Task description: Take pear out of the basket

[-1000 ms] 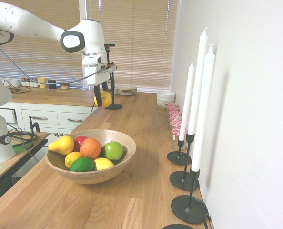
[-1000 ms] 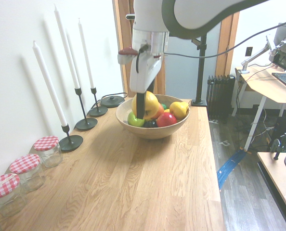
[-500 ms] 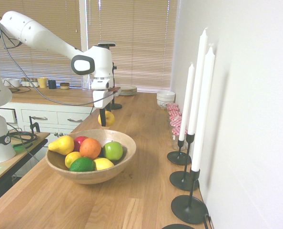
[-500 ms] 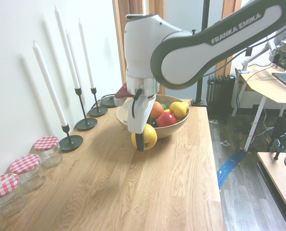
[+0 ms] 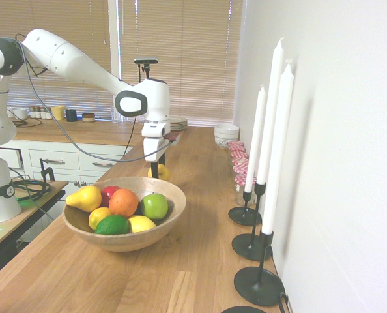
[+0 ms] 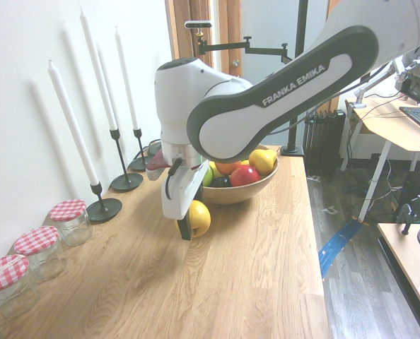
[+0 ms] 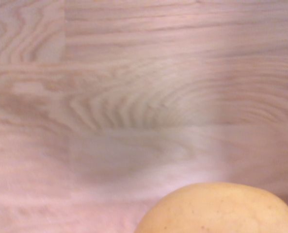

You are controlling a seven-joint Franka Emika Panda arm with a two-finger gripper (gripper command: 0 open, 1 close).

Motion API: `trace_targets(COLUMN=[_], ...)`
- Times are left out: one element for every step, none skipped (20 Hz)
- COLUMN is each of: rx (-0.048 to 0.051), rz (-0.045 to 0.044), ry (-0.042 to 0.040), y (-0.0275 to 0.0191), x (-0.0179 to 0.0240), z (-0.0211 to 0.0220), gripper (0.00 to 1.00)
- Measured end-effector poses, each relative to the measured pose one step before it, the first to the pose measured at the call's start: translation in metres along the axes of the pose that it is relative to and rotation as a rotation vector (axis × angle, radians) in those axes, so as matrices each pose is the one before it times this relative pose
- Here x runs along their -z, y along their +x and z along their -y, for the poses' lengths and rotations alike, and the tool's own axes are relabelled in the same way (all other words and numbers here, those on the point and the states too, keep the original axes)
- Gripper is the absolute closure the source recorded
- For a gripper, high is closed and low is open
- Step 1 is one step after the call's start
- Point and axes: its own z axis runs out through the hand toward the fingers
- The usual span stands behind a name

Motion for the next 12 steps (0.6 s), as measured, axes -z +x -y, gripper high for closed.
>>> trace_targets(rx=[-0.00122,-0.00118,-0.00223,-0.00056,-0.00017,-0.00056,-0.00131,-0.00083,-0.00039,-0.00073,-0.00005,0.00058], rz=[0.00018,-0.00035,-0.00046,-0.00014,0.00040,0.00082,0.00100,0.00081,0.00116,0.00113,0.00100,0.00025], ry=[-0.00047,0.00016,0.00026,-0.00006,-0.00070,-0.00138,-0.00201,-0.00161,-0.00187,-0.00165,-0.00141,-0.00046], y=[-0.00146,-0.00154,-0.00138,-0.00138,-0.00140,-0.00146,-0.00107,-0.00063,-0.00087,-0.00129,-0.00145,-0.00141], x=[-0.00290,-0.00211,-0.00195,-0.00205,-0.00225,-0.00272,-0.00288,-0.00278,-0.00274,-0.00235,-0.00206,-0.00139], z=[0.00587,0.00548,0.00521,0.00478,0.00424,0.00375,0.00296,0.00284,0.00249,0.00242,0.00238,0.00266], gripper=[1.00,1.00,1.00,1.00,1.00,1.00,1.00,1.00,1.00,1.00,1.00,1.00])
